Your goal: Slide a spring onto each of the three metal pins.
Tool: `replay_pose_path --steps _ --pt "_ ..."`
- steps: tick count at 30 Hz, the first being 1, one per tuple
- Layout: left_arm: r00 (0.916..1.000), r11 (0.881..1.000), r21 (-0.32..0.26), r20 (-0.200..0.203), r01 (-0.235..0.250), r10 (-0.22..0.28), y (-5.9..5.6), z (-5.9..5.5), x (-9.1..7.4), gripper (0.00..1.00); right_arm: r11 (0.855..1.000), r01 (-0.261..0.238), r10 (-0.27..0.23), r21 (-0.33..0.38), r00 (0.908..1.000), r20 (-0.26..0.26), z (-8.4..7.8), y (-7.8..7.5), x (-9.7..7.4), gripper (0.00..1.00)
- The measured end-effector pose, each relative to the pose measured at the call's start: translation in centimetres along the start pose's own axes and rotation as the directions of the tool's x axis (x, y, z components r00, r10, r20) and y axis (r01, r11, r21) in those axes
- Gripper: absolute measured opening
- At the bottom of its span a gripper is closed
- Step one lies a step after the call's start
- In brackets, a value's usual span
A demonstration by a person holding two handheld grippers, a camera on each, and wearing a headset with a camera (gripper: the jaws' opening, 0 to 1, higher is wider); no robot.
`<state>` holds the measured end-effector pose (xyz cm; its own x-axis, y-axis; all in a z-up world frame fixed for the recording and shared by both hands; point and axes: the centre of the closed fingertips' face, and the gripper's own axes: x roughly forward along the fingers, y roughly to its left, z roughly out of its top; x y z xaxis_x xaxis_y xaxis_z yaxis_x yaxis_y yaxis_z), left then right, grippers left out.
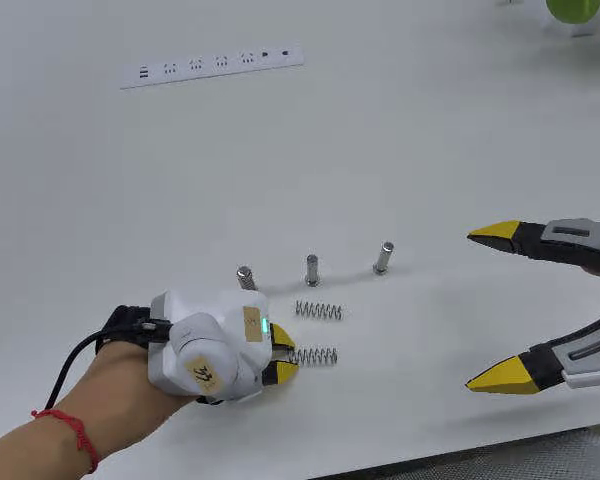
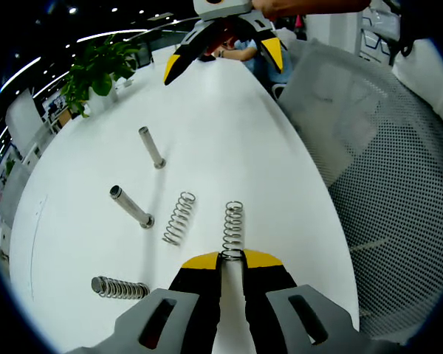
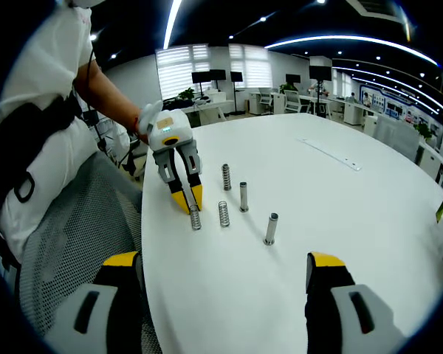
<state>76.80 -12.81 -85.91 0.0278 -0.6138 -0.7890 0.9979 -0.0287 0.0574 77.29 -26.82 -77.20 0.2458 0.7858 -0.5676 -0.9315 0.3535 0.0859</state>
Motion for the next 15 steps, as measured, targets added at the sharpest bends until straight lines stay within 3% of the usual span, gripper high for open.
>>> replay_pose_path --steps 8,15 --pt "0.9999 1.0 -0.011 0.016 0.004 -0.004 -0.3 0.1 -0.3 0.1 1.0 0.003 -0.003 0.004 1.0 0.0 0.2 0.1 0.0 0.93" --pt "0.9969 0.999 -0.044 0.076 -0.017 0.021 -0.2 1.3 -1.4 0.1 1.0 0.008 -0.008 -0.002 1.0 0.006 1.0 0.3 -0.2 0.93"
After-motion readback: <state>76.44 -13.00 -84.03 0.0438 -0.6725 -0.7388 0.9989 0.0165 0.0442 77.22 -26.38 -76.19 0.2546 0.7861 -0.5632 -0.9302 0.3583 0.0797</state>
